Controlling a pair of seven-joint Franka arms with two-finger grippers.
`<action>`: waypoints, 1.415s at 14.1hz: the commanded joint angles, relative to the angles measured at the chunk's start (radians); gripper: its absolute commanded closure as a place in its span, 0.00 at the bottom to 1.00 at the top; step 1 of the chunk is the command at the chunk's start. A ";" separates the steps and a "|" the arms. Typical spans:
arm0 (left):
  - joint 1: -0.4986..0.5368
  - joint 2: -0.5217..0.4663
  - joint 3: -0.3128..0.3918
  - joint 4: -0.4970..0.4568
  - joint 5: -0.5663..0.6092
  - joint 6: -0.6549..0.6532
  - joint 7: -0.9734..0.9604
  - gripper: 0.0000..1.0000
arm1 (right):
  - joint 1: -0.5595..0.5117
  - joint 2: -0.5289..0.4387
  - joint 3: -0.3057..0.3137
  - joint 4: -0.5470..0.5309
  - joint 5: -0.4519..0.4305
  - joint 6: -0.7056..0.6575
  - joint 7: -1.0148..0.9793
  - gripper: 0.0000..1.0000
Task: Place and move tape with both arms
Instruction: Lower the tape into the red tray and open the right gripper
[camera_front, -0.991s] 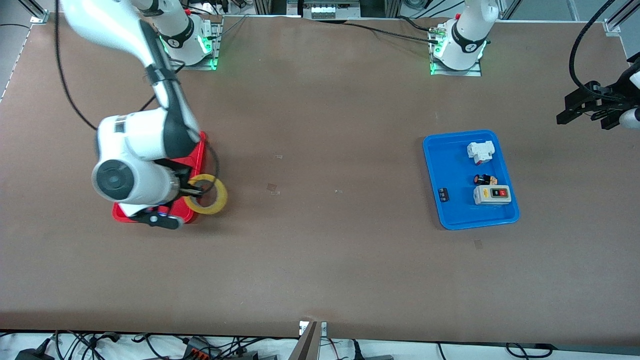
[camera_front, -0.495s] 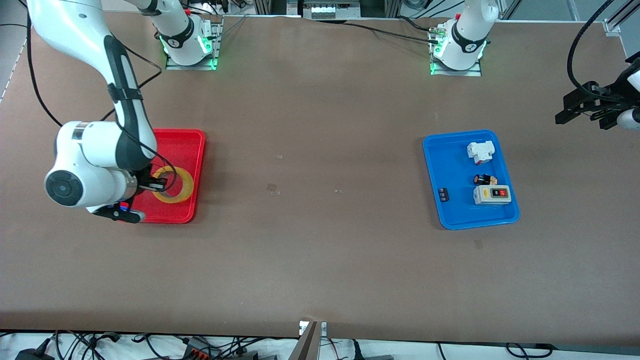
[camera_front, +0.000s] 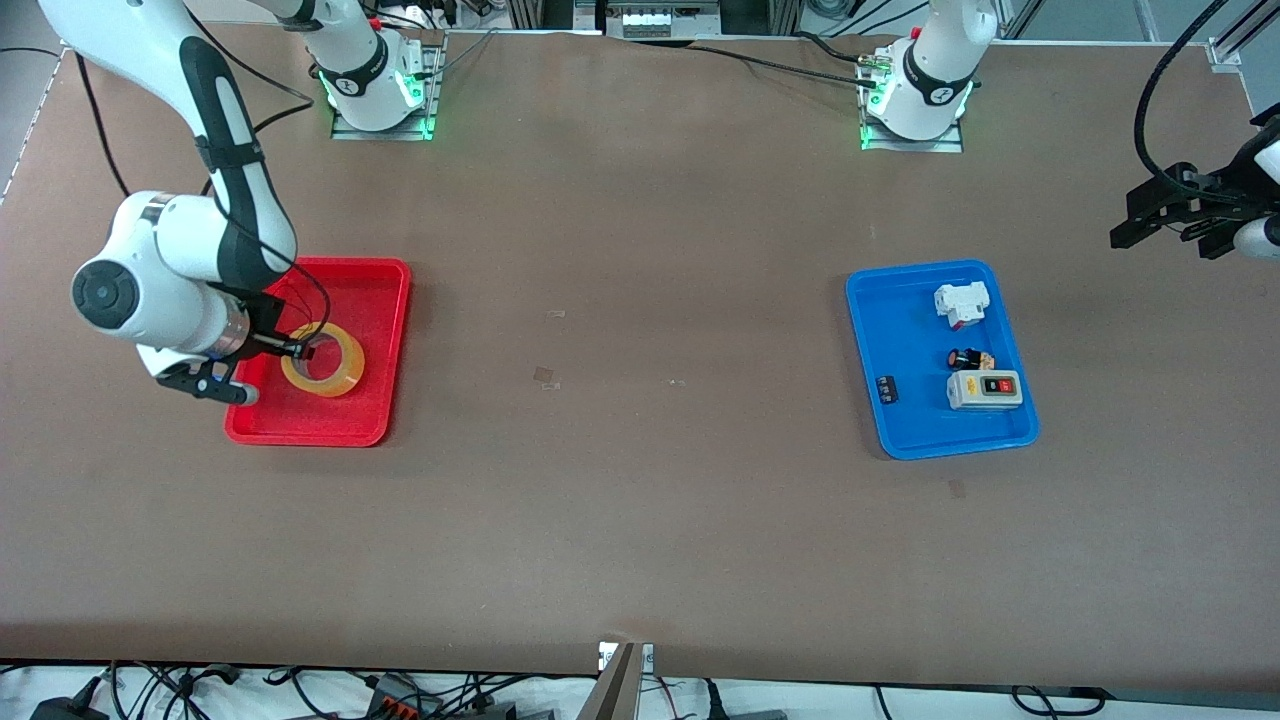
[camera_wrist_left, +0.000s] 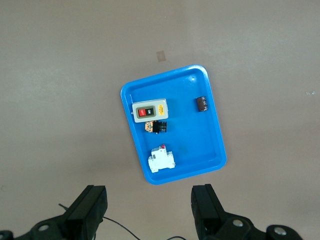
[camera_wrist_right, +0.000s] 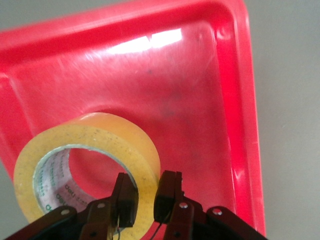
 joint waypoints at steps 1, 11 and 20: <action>0.006 -0.011 -0.001 -0.001 -0.019 -0.010 -0.004 0.00 | 0.002 -0.065 -0.003 -0.073 -0.008 0.058 -0.031 1.00; 0.006 -0.008 -0.001 -0.001 -0.019 -0.010 -0.005 0.00 | -0.027 0.013 -0.001 -0.033 -0.001 0.072 -0.031 0.01; 0.006 -0.006 -0.001 -0.001 -0.019 -0.011 -0.005 0.00 | -0.022 0.013 0.002 0.439 0.006 -0.500 -0.053 0.00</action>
